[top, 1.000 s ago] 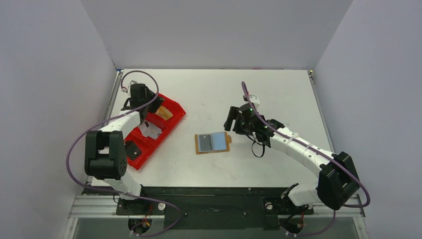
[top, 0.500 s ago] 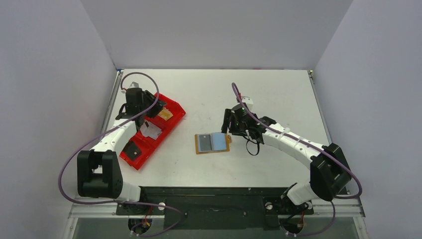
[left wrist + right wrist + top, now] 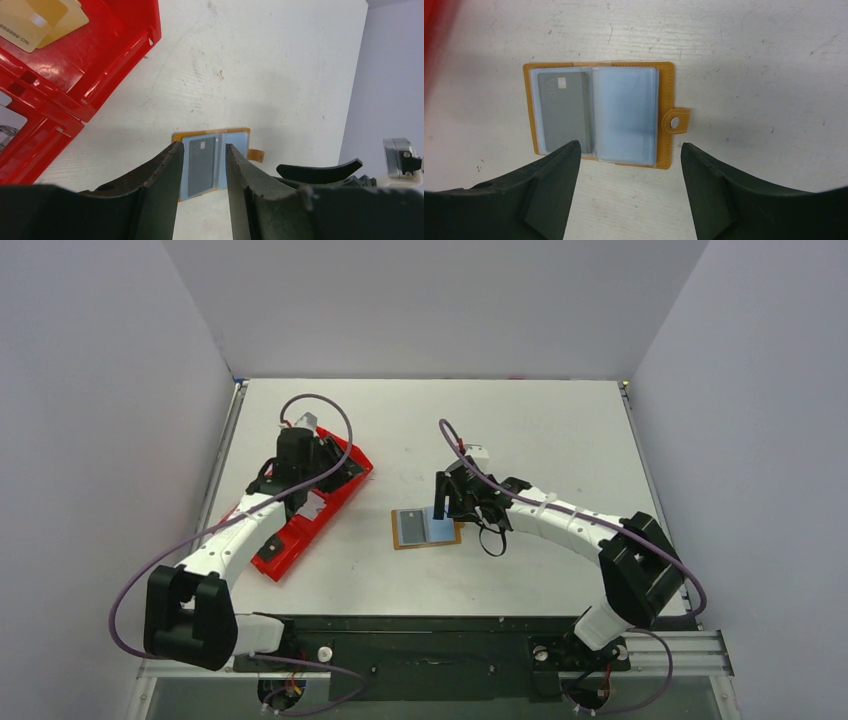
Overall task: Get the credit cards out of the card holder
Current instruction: Remove the credit card from the card holder.
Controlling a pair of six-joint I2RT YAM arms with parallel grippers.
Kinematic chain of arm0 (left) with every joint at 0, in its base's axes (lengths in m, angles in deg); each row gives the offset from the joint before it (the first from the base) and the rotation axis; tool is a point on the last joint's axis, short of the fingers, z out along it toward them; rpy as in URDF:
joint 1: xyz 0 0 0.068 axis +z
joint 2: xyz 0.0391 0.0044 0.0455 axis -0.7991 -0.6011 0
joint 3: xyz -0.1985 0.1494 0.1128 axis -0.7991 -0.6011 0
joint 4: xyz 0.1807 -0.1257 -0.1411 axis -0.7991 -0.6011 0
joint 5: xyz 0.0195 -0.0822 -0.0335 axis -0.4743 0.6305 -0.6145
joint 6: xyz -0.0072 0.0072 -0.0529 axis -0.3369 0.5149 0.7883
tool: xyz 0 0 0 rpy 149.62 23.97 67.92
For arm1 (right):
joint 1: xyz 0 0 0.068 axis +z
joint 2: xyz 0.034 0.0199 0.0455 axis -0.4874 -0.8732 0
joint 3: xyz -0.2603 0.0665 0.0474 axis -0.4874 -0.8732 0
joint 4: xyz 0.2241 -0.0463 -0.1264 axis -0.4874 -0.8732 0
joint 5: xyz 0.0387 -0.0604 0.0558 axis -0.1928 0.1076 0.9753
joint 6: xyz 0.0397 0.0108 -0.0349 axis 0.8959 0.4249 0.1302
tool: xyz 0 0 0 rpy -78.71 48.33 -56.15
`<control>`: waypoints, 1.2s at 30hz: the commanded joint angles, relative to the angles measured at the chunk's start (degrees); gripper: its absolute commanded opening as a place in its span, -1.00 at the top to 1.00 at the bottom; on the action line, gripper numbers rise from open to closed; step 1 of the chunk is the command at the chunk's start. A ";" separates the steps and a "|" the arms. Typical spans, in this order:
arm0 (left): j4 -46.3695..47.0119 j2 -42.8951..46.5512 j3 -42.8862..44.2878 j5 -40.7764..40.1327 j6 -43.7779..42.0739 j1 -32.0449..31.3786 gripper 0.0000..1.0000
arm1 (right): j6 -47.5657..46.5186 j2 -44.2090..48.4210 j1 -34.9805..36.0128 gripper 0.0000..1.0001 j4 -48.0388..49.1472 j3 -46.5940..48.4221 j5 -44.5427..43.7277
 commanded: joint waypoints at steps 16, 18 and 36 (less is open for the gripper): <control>-6.04 5.30 -3.90 -1.44 -6.20 -0.91 0.32 | -0.84 -10.20 6.10 -0.33 1.77 8.20 -0.41; -6.13 5.30 -3.85 -1.37 -6.31 -0.73 0.32 | -1.17 -11.00 6.30 -0.32 1.39 8.85 -0.49; -5.55 4.40 -4.02 -0.15 -6.33 -0.22 0.32 | -2.06 -15.07 8.04 -0.25 -0.77 12.07 -1.21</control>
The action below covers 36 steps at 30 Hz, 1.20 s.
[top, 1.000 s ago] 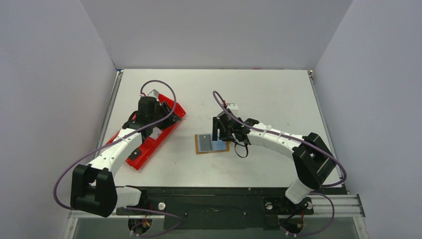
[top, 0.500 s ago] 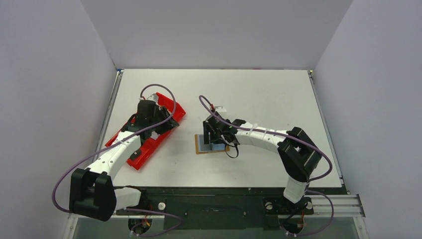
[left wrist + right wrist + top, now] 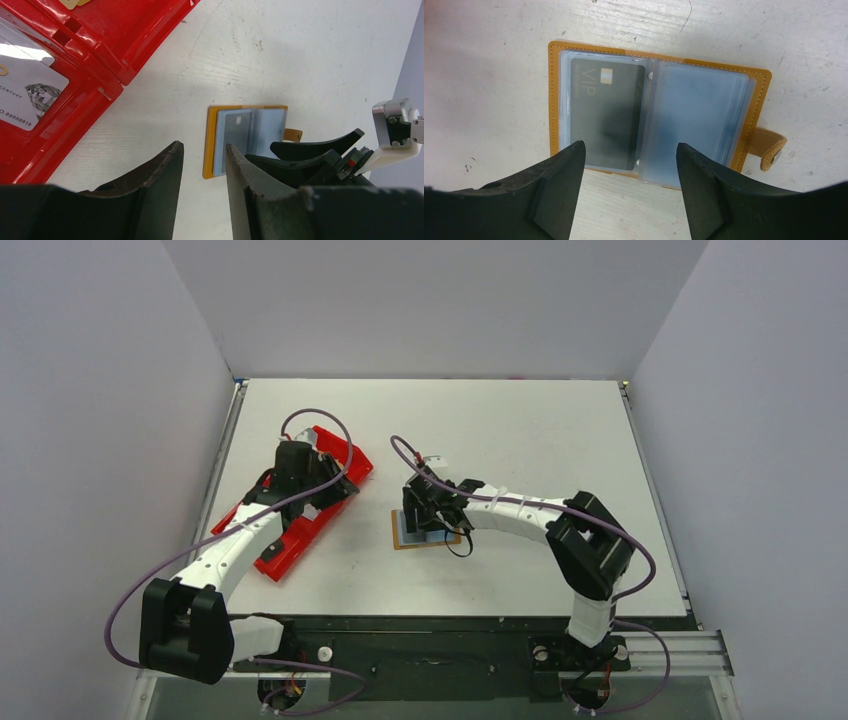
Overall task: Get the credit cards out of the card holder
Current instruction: Remove the credit card from the card holder.
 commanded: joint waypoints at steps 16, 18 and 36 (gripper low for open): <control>1.31 0.57 -0.55 1.44 -0.69 0.46 0.32 | -2.09 -4.09 3.19 -0.02 -3.09 7.36 -2.30; 1.34 0.58 -0.56 1.53 -0.71 0.46 0.32 | -2.25 -4.96 3.25 -0.01 -3.33 7.93 -2.15; 1.60 -0.19 -0.72 2.28 -0.51 0.45 0.32 | -2.67 -10.63 3.31 0.08 -5.55 9.56 -1.44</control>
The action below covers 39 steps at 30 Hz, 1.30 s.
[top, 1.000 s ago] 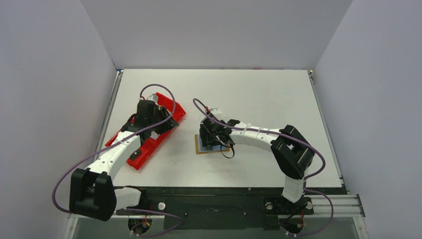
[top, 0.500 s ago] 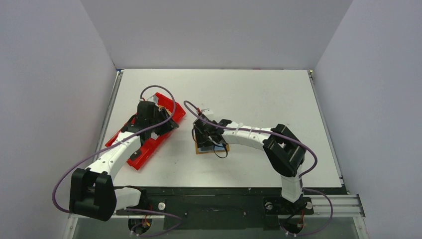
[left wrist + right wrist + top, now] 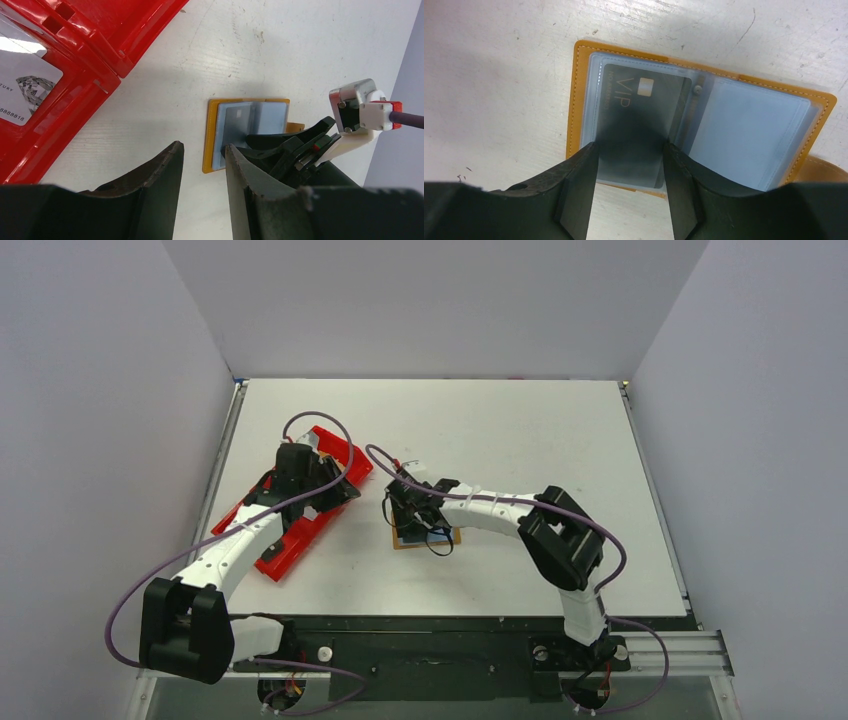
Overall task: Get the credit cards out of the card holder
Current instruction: Remove the credit card from the card holder.
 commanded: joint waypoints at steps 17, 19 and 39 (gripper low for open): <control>1.30 -0.97 0.26 1.59 -0.68 0.17 0.32 | -1.09 -5.56 -0.54 0.80 -3.83 0.00 -0.13; 1.44 -1.19 0.18 1.83 -0.73 0.02 0.32 | -1.00 -5.57 -0.93 0.99 -3.55 -0.30 0.62; 5.48 -8.56 0.56 7.66 1.96 -5.99 0.32 | 3.72 4.69 -10.52 1.00 16.39 -12.88 22.23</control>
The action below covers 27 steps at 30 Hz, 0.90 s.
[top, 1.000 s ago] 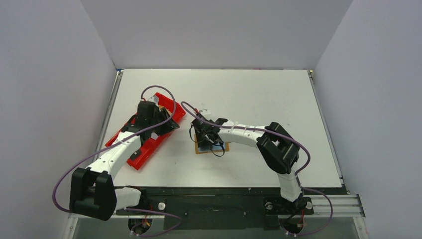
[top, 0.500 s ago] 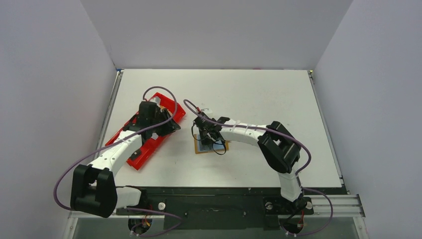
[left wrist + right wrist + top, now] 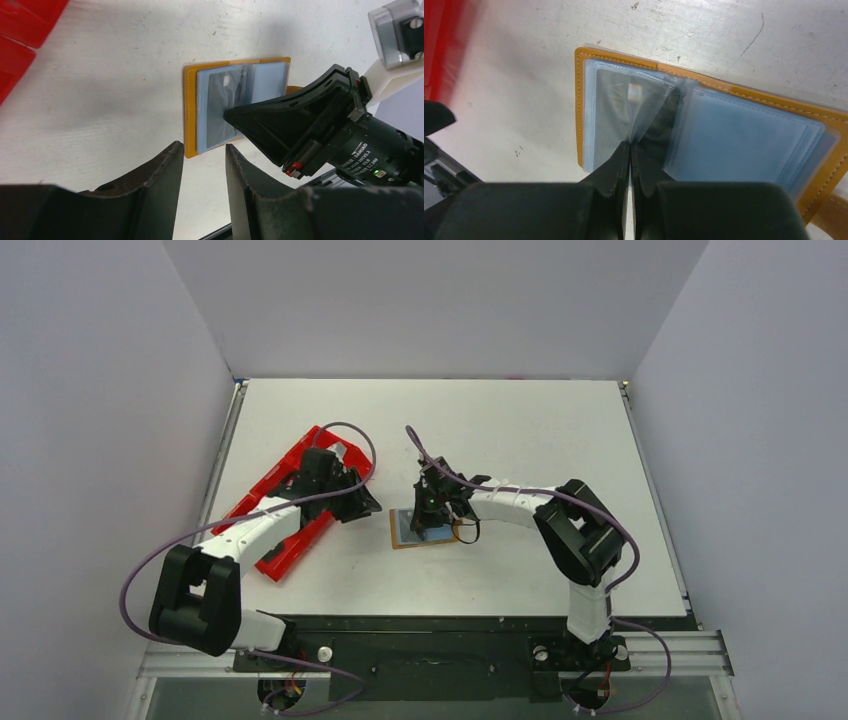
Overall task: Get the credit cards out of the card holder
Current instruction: Remove the credit card from the card holder.
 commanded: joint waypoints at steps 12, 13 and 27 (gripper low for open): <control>6.58 -6.78 1.11 6.31 1.44 -3.03 0.31 | 2.53 4.83 -2.66 1.00 5.18 -5.79 4.36; 6.78 -7.04 1.11 6.49 1.54 -3.28 0.30 | 2.72 5.01 -2.77 1.00 5.39 -5.94 4.57; 10.63 -10.60 1.00 9.64 3.20 -5.48 0.24 | 5.46 8.56 -4.03 1.00 10.28 -9.17 7.67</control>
